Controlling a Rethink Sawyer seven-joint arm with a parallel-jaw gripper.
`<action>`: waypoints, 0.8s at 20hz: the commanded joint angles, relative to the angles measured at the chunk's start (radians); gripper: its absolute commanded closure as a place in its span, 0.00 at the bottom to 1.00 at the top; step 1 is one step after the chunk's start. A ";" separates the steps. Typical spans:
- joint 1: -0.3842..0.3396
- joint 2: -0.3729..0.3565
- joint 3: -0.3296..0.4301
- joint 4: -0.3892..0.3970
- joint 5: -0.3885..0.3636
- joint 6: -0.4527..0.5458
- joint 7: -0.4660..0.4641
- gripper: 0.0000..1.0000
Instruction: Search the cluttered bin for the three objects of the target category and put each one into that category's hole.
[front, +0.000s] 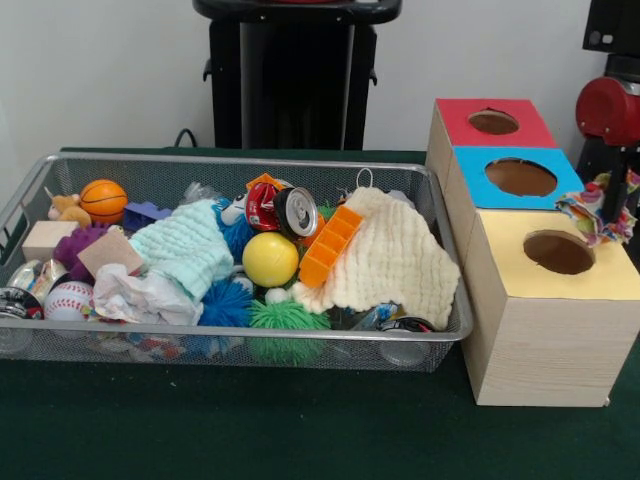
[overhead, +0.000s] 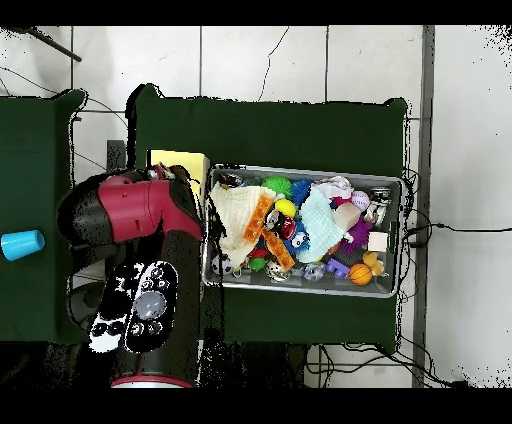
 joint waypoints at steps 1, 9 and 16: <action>-0.030 0.083 0.014 0.007 0.037 -0.001 0.254 1.00; -0.055 0.076 0.039 0.039 0.042 -0.043 0.222 1.00; -0.061 0.070 0.044 0.046 0.036 -0.042 0.210 1.00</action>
